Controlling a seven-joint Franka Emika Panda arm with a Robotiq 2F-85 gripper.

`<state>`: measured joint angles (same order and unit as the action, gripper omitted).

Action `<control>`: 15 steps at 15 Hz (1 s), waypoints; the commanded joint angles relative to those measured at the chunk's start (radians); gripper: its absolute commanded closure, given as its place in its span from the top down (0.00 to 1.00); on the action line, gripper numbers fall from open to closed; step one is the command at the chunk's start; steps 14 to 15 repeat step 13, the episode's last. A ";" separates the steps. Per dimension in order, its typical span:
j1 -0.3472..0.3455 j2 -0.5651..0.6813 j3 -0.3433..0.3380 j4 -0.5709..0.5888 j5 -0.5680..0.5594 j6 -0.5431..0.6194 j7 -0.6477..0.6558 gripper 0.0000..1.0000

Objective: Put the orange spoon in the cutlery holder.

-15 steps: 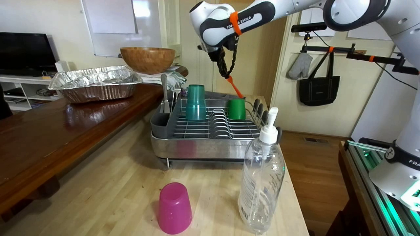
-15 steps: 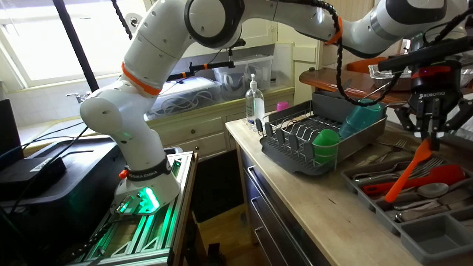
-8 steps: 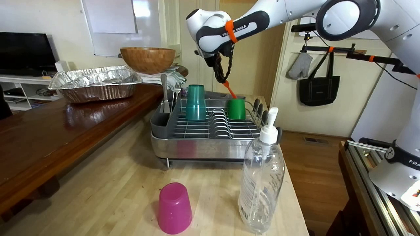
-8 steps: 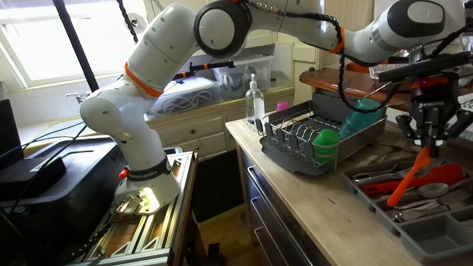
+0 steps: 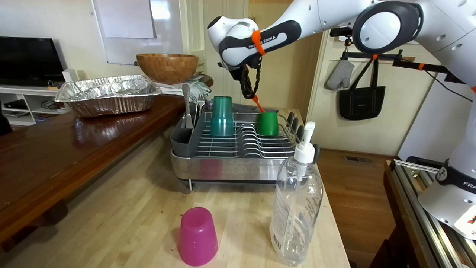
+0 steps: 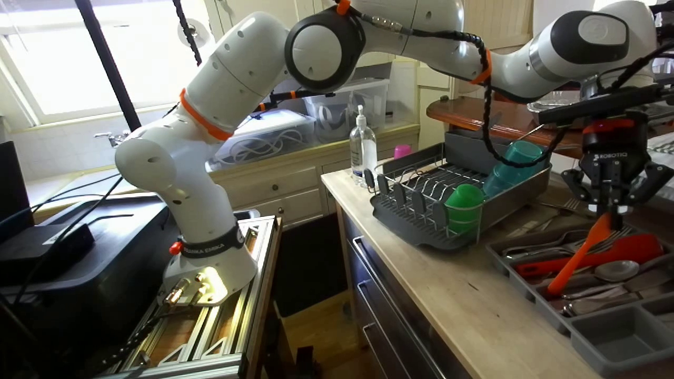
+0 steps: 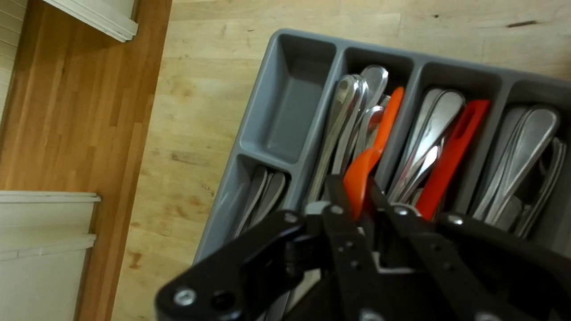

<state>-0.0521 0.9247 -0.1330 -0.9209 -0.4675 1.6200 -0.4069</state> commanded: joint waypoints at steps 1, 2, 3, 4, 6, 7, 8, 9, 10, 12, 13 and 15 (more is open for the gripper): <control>0.006 0.051 -0.014 0.082 0.002 -0.068 0.009 0.45; 0.005 0.053 -0.015 0.088 0.003 -0.075 0.011 0.54; 0.005 0.055 -0.015 0.097 0.004 -0.084 0.010 0.61; 0.006 0.057 -0.017 0.103 0.002 -0.096 0.009 0.69; 0.006 0.046 -0.014 0.108 0.005 -0.104 0.007 0.85; 0.009 0.023 -0.006 0.096 0.007 -0.099 -0.011 0.92; 0.012 -0.002 0.003 0.079 0.007 -0.094 -0.024 0.99; 0.016 -0.043 0.018 0.049 0.015 -0.081 -0.049 1.00; 0.012 -0.086 0.044 0.021 0.036 -0.051 -0.069 1.00; 0.013 -0.035 0.030 0.070 0.014 -0.061 -0.044 1.00; 0.018 -0.056 0.037 0.069 0.016 -0.062 -0.046 1.00; 0.018 -0.056 0.037 0.069 0.016 -0.062 -0.046 1.00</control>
